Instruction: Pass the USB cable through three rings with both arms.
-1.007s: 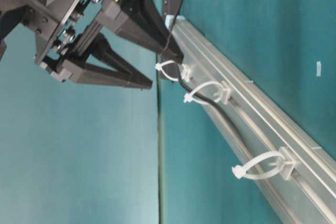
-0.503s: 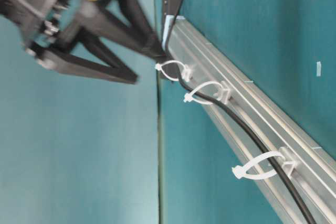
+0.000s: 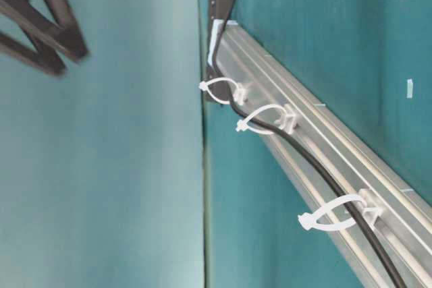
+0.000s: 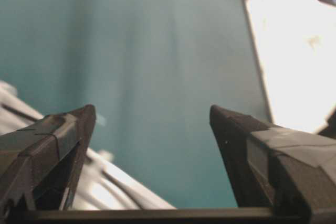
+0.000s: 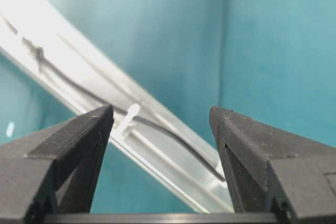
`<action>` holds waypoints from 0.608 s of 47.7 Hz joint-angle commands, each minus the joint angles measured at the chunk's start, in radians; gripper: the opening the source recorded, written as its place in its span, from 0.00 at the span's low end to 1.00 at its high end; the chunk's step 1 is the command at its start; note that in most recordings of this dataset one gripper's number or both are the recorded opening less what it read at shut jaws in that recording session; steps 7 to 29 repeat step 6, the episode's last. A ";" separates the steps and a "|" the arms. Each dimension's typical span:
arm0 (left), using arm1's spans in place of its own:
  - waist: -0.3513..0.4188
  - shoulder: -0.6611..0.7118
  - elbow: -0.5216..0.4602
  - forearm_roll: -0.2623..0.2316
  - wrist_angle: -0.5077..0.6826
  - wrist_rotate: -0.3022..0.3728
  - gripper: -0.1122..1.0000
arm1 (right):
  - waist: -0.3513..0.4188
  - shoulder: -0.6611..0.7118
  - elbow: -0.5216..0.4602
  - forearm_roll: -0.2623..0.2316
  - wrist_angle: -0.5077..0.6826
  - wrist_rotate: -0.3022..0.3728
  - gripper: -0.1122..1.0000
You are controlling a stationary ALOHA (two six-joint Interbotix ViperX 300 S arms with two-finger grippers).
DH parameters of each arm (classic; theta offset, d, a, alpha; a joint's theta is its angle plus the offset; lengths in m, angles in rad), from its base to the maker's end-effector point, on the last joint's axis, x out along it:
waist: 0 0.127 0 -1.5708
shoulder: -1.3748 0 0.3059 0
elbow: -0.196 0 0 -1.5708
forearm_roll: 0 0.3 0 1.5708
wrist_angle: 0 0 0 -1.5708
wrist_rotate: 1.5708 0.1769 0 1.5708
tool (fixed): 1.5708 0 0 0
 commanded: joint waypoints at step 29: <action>0.101 -0.115 0.015 0.003 -0.005 0.038 0.95 | -0.043 -0.118 0.084 0.002 -0.160 0.186 0.86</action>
